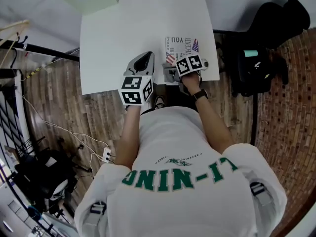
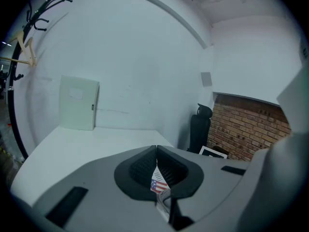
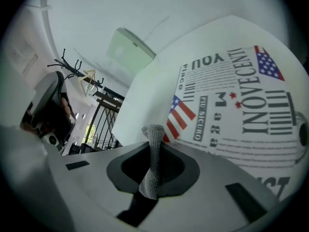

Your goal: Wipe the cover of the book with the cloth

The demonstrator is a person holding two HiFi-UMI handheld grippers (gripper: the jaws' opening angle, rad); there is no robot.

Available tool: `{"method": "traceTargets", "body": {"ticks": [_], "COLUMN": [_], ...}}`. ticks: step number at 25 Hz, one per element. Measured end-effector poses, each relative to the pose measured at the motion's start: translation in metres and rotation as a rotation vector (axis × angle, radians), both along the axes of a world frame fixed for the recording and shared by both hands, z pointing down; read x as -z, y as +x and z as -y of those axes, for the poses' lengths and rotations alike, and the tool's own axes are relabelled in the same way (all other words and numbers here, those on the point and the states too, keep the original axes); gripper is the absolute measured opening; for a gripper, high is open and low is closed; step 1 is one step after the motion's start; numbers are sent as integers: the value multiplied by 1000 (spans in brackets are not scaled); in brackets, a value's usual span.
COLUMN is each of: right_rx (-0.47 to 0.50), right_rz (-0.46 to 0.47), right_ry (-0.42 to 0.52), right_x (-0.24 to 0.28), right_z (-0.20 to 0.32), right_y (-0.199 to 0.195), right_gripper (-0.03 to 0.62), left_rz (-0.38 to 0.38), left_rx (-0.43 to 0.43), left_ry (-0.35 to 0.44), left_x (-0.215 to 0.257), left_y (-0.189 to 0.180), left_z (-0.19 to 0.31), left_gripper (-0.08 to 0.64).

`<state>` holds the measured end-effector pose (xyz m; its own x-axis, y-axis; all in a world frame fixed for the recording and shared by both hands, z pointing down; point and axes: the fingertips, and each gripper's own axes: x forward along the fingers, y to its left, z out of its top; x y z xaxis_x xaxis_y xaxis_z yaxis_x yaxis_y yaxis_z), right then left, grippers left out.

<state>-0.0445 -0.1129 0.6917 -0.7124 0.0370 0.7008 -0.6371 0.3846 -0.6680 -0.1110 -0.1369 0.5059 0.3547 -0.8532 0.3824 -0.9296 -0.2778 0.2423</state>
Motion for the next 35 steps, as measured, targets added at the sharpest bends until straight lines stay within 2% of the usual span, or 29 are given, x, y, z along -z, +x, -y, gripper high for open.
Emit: {"method": "traceTargets", "body": {"ticks": [4,11,14,17,22,25,28,31,35], "right_rx": [-109,-360,-420,-433,-420,-377,-278,-139,1], "right_rz": [-10,-46,-50,-56,-87,-72,-16,24,19], "right_ry": [8,36,53,75,79,77,66,52,42], "right_x": [1,1,2,4,3,5,12,14,5], "right_z": [10,25,25,23,24,21,12,-7,-33], "right_y": [42,146,169,175,174,153,109,54,10], "right_gripper": [41,38,38,38,40,40,40,40,41], "left_rz": [-16,-28,-29,-27,-16,-11,-2,7,18], "left_rx": [-88,-256,-297,-305,-244,-176,-122,-76,-35], "left_ry": [3,10,10,7,0,-5,-4,-9,-7], "left_x": [0,2,2,2,-2,-4,-2,-4,-2], "left_y": [34,111,131,138,117,93,72,52,32], "left_z": [12,21,19,15,9,3,-4,-11,-18], "left_gripper": [15,14,15,14,14,15,15,14,15]}}
